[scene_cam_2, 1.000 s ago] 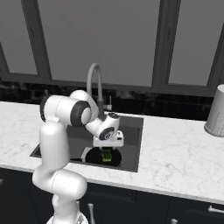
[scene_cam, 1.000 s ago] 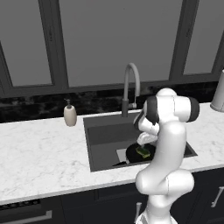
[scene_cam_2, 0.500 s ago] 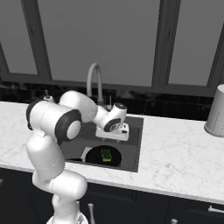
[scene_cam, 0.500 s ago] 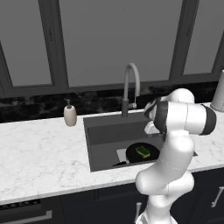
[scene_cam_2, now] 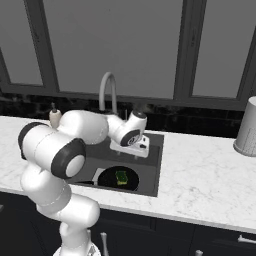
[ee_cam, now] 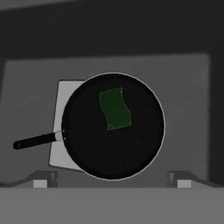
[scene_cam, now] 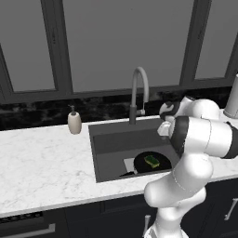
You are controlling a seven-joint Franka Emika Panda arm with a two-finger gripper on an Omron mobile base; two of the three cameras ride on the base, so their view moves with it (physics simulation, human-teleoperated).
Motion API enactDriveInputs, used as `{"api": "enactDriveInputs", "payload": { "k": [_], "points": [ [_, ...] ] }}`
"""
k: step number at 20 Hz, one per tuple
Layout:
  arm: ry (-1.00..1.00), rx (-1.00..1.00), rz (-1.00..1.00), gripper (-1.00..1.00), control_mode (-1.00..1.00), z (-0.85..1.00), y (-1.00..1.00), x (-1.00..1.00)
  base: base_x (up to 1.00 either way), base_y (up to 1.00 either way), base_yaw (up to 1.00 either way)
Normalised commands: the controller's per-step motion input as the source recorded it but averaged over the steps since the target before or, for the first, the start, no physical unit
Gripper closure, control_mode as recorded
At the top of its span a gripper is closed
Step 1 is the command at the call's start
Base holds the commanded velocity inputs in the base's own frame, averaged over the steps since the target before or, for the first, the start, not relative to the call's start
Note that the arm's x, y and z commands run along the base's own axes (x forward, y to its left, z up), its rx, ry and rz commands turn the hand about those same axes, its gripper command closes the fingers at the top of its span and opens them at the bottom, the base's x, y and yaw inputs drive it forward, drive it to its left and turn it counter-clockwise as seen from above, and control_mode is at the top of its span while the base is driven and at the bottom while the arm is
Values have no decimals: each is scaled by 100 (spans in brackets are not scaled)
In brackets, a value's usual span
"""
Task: Pick the pan and sponge and place them into the sink. Then turn on the water.
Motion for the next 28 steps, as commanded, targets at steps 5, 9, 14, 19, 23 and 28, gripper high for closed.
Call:
{"api": "enactDriveInputs", "payload": {
  "k": [5, 9, 14, 19, 23, 28],
  "points": [
    [0, 3, 0, -100, -100, 1, 0, 0, 0, 0, 0],
    [-6, 24, -3, -100, -100, 19, 0, 2, 0, 0, 0],
    [-15, 37, -10, -100, -100, 26, 1, 4, 0, 0, 0],
    [-16, 27, -12, -100, -100, 13, 15, 0, 0, 0, 0],
    [-2, 6, -11, -100, -100, 4, 14, 1, 0, 0, 0],
    [0, 0, -7, -100, -100, 2, 11, 6, 0, 0, 0]
  ]
}}
